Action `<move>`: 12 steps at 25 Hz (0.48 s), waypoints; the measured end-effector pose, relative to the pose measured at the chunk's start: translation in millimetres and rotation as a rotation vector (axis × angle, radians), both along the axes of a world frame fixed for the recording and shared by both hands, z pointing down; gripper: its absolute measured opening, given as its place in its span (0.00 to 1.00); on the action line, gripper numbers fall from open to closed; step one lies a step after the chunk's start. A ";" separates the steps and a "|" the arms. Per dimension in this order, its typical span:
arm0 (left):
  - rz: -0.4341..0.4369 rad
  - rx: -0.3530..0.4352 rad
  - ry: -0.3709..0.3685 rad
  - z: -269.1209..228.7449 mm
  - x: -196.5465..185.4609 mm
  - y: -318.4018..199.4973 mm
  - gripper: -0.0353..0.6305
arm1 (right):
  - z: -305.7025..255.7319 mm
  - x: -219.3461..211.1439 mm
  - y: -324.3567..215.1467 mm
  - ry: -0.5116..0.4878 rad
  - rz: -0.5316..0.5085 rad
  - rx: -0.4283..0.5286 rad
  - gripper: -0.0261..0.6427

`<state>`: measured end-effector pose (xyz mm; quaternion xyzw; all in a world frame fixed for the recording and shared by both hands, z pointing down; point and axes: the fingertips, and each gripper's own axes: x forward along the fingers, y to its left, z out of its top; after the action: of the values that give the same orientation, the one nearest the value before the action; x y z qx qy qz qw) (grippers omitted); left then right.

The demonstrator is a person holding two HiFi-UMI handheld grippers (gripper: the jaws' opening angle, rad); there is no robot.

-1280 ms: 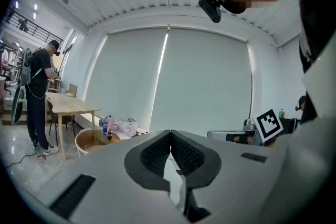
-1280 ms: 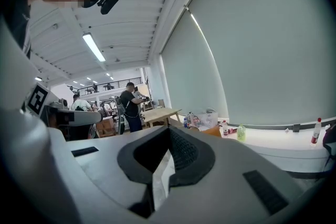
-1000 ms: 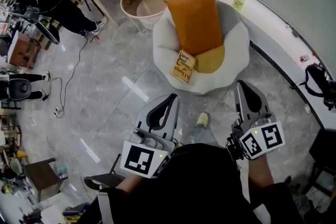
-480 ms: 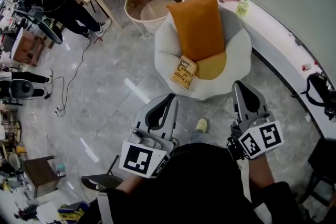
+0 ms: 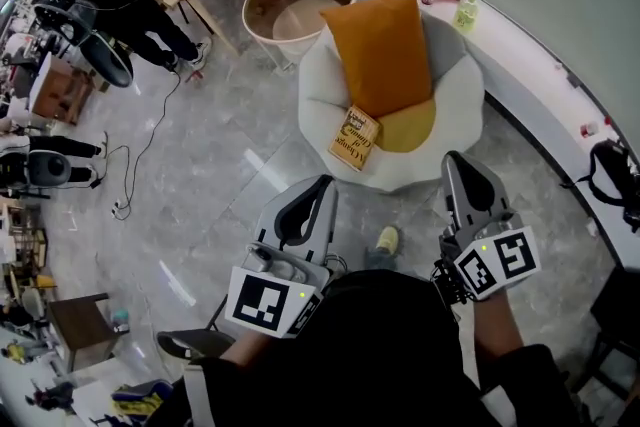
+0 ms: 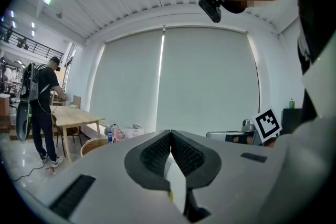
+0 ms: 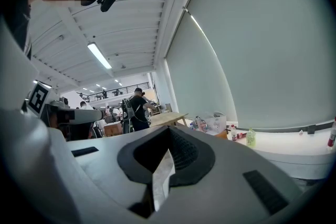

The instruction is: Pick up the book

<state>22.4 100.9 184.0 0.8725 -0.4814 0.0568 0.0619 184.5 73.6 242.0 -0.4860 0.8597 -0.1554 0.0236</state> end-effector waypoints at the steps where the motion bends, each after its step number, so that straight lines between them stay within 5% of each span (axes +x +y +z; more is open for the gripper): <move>1: -0.003 0.001 -0.002 -0.6 -1.0 -0.1 0.07 | 0.2 -0.7 -0.3 -0.001 -0.001 0.001 0.06; 12: -0.008 0.016 0.001 -5.8 0.2 2.1 0.07 | -6.5 6.7 -0.5 -0.017 0.017 0.020 0.06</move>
<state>22.6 103.1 178.3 0.8710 -0.4853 0.0523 0.0554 191.3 73.1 235.5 -0.4916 0.8569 -0.1507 0.0370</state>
